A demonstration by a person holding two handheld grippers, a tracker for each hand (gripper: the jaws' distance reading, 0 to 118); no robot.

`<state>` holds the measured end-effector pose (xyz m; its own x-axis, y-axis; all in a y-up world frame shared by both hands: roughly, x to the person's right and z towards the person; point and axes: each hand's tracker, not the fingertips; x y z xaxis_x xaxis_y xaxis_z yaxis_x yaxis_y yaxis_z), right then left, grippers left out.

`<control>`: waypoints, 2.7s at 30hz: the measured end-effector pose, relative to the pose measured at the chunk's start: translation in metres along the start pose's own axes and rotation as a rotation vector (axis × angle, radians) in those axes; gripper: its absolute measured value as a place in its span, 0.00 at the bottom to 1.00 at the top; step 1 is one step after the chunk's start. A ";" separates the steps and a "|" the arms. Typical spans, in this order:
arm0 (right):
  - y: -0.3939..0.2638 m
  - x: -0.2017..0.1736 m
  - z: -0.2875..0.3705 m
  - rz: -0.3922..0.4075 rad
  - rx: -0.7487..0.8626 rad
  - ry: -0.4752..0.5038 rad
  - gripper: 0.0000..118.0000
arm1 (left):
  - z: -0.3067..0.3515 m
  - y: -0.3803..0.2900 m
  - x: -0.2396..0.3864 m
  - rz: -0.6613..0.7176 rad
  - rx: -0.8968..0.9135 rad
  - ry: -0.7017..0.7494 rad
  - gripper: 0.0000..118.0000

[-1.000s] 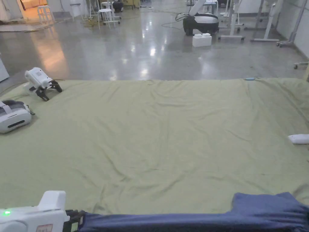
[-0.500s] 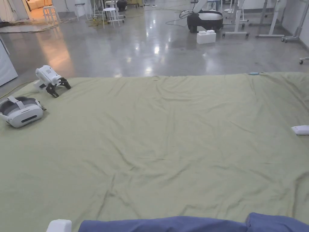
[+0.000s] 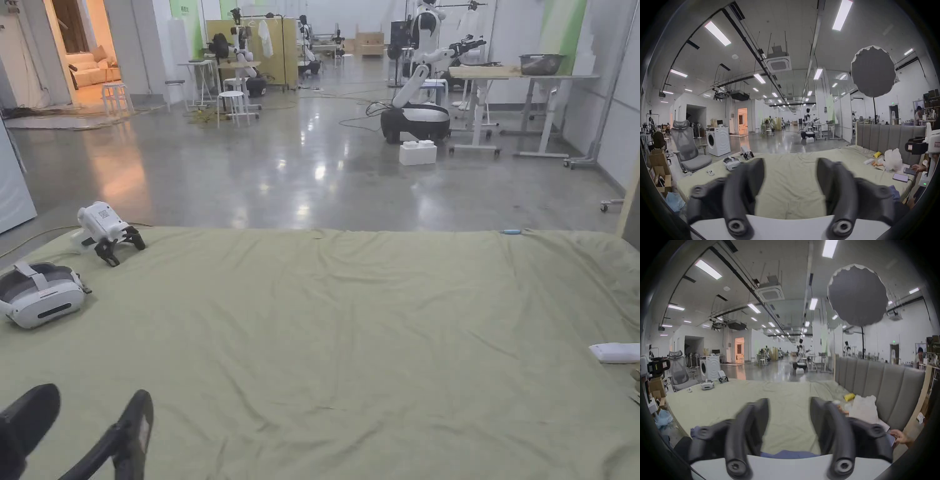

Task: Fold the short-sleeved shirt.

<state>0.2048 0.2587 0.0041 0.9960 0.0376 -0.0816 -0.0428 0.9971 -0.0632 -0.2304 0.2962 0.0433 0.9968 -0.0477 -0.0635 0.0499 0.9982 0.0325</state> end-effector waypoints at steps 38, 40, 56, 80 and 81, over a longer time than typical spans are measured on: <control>-0.048 -0.020 -0.003 -0.023 -0.237 0.116 0.00 | -0.146 -0.320 -0.132 1.176 -0.869 -0.363 0.11; -0.047 -0.020 -0.002 -0.009 -0.239 0.112 0.00 | -0.146 -0.317 -0.136 1.175 -0.852 -0.344 0.09; -0.049 -0.019 -0.003 -0.090 -0.243 0.115 0.00 | -0.158 -0.127 -0.097 0.472 -0.750 -0.160 0.09; -0.070 0.000 0.014 -0.099 -0.331 0.055 0.00 | -0.170 -0.220 0.026 0.705 -0.801 -0.410 0.01; -0.070 -0.001 0.014 -0.097 -0.336 0.057 0.00 | -0.173 -0.237 0.034 0.764 -0.844 -0.451 0.01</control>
<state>0.2077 0.1895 0.0222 0.9911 -0.0694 -0.1139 0.0188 0.9180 -0.3961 -0.2189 0.0644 -0.1395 0.6924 0.7201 0.0454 -0.4460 0.4765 -0.7577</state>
